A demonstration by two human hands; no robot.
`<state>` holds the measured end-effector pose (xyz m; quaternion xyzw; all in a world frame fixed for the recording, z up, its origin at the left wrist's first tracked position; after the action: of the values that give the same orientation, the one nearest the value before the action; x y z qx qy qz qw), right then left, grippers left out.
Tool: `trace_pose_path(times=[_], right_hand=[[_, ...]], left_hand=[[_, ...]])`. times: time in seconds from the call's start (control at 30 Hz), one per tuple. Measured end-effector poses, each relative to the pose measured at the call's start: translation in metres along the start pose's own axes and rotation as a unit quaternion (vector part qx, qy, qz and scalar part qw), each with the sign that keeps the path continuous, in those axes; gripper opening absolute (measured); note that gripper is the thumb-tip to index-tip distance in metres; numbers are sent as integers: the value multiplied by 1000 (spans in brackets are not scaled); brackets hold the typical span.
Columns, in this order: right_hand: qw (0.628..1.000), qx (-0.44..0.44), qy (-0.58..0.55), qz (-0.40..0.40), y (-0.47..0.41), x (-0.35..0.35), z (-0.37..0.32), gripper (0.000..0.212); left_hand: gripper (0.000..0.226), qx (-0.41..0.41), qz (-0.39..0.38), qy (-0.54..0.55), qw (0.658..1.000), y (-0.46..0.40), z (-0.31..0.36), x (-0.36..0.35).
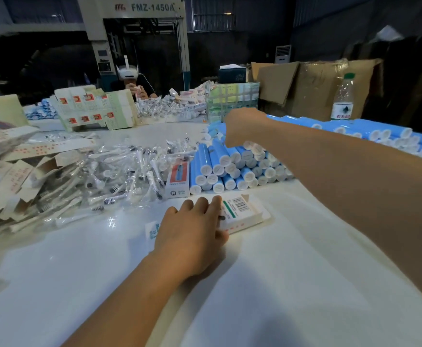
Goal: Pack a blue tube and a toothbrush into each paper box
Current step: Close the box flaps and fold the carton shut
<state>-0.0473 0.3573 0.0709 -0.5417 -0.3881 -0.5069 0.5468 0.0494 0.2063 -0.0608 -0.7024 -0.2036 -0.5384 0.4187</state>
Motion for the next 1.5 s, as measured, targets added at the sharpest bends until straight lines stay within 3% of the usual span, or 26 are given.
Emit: trace_pose_path(times=[0.07,0.13,0.27,0.43,0.5,0.6,0.67,0.8,0.87,1.0,1.1,1.13,1.23,1.27,1.33,1.4,1.5], right_hand=[[991,-17,-127,26,16,14,16,33],[948,-59,-311,42,39,18,37,36],[757,-142,-636,48,96,-18,67,28],[601,-195,-773,60,130,-81,65,14],[584,-188,-788,49,131,-89,58,11],[617,-146,-773,9,132,-90,47,7],[615,-132,-778,-2,133,-87,45,7],[500,-165,-847,74,135,-79,58,18],[504,-166,-839,121,136,-79,65,9],[521,-163,-824,148,139,-83,70,47],[515,-157,-829,151,139,-83,70,58],[515,-151,-831,146,139,-84,68,53],[531,-140,-822,150,139,-84,63,10],[527,-154,-819,166,139,-83,63,4],[522,-188,-806,205,141,-83,67,17],[554,-200,-777,223,144,-84,69,25],[627,-173,-724,230,149,-88,61,13]], left_hand=[[64,-2,4,2,1000,1,1,2],[66,1,7,8,1000,0,0,3],[67,5,43,37,998,-1,0,4],[68,14,39,39,998,-3,5,5],[68,15,41,34,998,-3,4,6],[69,21,34,11,999,-1,-1,5],[69,24,31,10,999,-1,-1,6],[69,28,53,38,997,-2,3,9],[70,28,65,49,996,-1,4,11],[70,31,71,50,996,1,3,14],[70,21,63,46,997,2,7,13],[70,19,59,45,997,2,8,13],[70,25,57,46,997,3,7,13],[70,30,61,50,996,2,6,14],[71,35,67,53,996,3,5,15],[71,32,61,48,996,3,6,14],[69,33,57,48,997,3,7,12]])
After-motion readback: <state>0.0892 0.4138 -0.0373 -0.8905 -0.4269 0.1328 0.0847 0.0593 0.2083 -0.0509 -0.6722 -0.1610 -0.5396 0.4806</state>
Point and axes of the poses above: each hand's wrist, its own y-axis away from the middle knuckle, its own x-axis out of the back of the hand, z = x × y, the point moved 3 cm from there along -y, towards the middle knuckle, and after that the axes turned 1 degree about -x, right-handed, at the moved point
